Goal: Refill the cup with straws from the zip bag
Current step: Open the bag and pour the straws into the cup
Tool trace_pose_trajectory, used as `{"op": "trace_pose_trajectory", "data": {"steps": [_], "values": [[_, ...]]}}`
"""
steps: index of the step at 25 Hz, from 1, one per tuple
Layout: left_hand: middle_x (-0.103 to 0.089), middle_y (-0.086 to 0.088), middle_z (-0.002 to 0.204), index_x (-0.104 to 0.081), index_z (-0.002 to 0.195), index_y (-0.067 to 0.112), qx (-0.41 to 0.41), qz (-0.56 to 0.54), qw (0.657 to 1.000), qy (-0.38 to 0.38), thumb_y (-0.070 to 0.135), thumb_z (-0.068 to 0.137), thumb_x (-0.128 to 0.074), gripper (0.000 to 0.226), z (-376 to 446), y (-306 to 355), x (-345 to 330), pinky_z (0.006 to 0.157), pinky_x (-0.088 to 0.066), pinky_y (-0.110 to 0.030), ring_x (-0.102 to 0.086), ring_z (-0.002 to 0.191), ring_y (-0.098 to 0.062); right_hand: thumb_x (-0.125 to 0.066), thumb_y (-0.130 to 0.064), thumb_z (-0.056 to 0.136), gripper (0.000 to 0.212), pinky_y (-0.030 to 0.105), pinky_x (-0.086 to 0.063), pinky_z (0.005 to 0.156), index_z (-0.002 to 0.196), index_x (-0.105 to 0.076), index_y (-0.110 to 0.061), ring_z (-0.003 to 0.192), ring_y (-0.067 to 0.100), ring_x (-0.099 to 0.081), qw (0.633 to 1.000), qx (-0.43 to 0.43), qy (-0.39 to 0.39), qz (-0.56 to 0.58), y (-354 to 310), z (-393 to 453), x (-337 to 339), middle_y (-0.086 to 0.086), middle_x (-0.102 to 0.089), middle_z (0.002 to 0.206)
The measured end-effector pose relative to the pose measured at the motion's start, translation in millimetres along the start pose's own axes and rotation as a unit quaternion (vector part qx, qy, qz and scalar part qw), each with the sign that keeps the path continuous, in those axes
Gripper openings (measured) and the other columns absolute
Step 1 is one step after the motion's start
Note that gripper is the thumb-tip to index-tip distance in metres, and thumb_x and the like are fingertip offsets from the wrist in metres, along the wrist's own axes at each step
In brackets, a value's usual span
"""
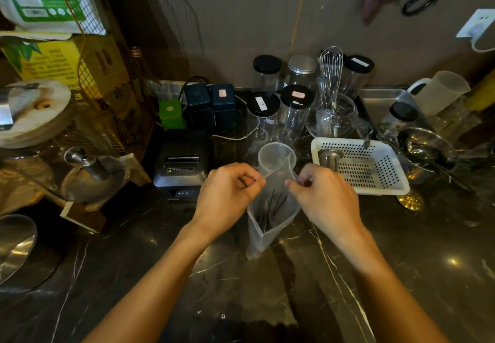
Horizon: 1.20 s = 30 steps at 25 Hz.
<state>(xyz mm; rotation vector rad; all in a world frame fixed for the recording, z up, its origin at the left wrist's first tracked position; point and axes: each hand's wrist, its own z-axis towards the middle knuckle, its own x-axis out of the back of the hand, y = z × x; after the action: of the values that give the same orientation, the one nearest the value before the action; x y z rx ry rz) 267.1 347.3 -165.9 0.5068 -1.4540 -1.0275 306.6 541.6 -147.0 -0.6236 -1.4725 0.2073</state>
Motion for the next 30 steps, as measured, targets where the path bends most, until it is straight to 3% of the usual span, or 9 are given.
{"op": "trace_pose_trajectory", "data": {"steps": [6, 10, 13, 16, 19, 21, 24, 27, 30], "values": [[-0.072, 0.005, 0.077, -0.07, 0.086, 0.025, 0.062, -0.002, 0.995, 0.081, 0.014, 0.09, -0.07, 0.011, 2.4, -8.3, 20.8, 0.07, -0.063, -0.039, -0.071, 0.071, -0.01, -0.067, -0.04, 0.098, 0.037, 0.03, -0.038, 0.054, 0.066, -0.062, -0.022, 0.054, 0.016, -0.056, 0.998, -0.009, 0.034, 0.059, 25.0, 5.8, 17.1, -0.002, -0.058, 0.056], [-0.07, -0.001, 0.071, -0.068, 0.084, 0.022, 0.037, -0.023, 0.998, 0.05, 0.011, 0.087, -0.068, 0.011, 1.4, 0.9, 12.0, 0.065, -0.061, -0.046, -0.071, 0.066, -0.019, -0.058, -0.047, 0.101, 0.037, 0.037, -0.054, 0.054, 0.079, -0.066, -0.018, 0.055, 0.014, -0.061, 0.974, 0.004, 0.027, 0.227, 35.3, -3.0, 11.6, 0.003, -0.064, 0.063], [-0.068, -0.009, 0.071, -0.067, 0.09, 0.02, 0.038, -0.063, 0.996, 0.06, 0.01, 0.089, -0.069, 0.011, 3.8, 3.8, -1.4, 0.066, -0.06, -0.05, -0.069, 0.065, -0.027, -0.056, -0.027, 0.105, 0.021, 0.027, -0.049, 0.053, 0.086, -0.065, -0.025, 0.059, 0.009, -0.059, 0.94, -0.051, 0.086, 0.327, 44.8, -26.2, -9.8, 0.001, -0.063, 0.072], [-0.066, -0.018, 0.072, -0.067, 0.097, 0.019, 0.044, -0.109, 0.991, 0.071, 0.007, 0.091, -0.067, 0.013, 6.2, 7.8, -11.9, 0.066, -0.06, -0.053, -0.068, 0.066, -0.037, -0.069, -0.015, 0.097, 0.023, 0.033, -0.057, 0.067, 0.09, -0.065, -0.037, 0.073, 0.006, -0.067, 0.962, -0.044, -0.071, 0.259, 66.0, -57.0, -51.1, 0.0, -0.068, 0.084], [-0.065, -0.023, 0.075, -0.066, 0.102, 0.017, 0.048, -0.156, 0.983, 0.078, 0.004, 0.094, -0.065, 0.016, 7.4, 11.8, -16.6, 0.067, -0.063, -0.053, -0.071, 0.067, -0.041, -0.076, -0.054, 0.085, 0.041, 0.027, -0.058, 0.08, 0.121, -0.058, -0.048, 0.097, 0.004, -0.068, 0.938, -0.016, -0.312, 0.15, 60.9, -78.4, -84.9, -0.014, -0.067, 0.111], [-0.065, -0.029, 0.08, -0.064, 0.107, 0.016, 0.048, -0.191, 0.978, 0.07, 0.002, 0.096, -0.063, 0.018, 6.4, 16.6, -18.1, 0.069, -0.066, -0.048, -0.074, 0.071, -0.04, -0.072, -0.064, 0.085, 0.054, 0.019, -0.052, 0.083, 0.131, -0.052, -0.044, 0.108, 0.001, -0.063, 0.942, -0.023, -0.298, 0.154, 53.7, -82.9, -104.4, -0.023, -0.059, 0.113], [-0.067, -0.028, 0.085, -0.063, 0.113, 0.013, 0.049, -0.223, 0.971, 0.067, 0.001, 0.098, -0.06, 0.018, 5.9, 21.8, -15.9, 0.07, -0.066, -0.042, -0.077, 0.072, -0.03, -0.064, -0.044, 0.099, 0.01, 0.027, -0.057, 0.09, 0.102, -0.055, -0.048, 0.094, -0.003, -0.063, 0.967, -0.041, -0.188, 0.166, 50.2, -76.3, -114.6, -0.022, -0.059, 0.097], [-0.071, -0.02, 0.088, -0.062, 0.114, 0.01, 0.061, -0.263, 0.96, 0.078, 0.002, 0.099, -0.06, 0.017, 10.6, 22.4, -8.5, 0.07, -0.067, -0.044, -0.079, 0.072, -0.024, -0.062, -0.035, 0.101, 0.01, 0.03, -0.058, 0.086, 0.102, -0.062, -0.044, 0.094, 0.0, -0.064, 0.979, -0.016, -0.153, 0.136, 65.8, -63.9, -108.3, -0.016, -0.063, 0.106], [-0.069, -0.024, 0.093, -0.063, 0.113, 0.01, 0.076, -0.305, 0.946, 0.08, 0.002, 0.1, -0.058, 0.015, 14.5, 27.8, -4.8, 0.068, -0.066, -0.036, -0.079, 0.075, -0.025, -0.073, -0.055, 0.087, 0.042, 0.033, -0.057, 0.093, 0.125, -0.059, -0.042, 0.11, 0.003, -0.061, 0.973, -0.028, -0.197, 0.121, 67.0, -62.4, -104.3, -0.018, -0.059, 0.124]]}}
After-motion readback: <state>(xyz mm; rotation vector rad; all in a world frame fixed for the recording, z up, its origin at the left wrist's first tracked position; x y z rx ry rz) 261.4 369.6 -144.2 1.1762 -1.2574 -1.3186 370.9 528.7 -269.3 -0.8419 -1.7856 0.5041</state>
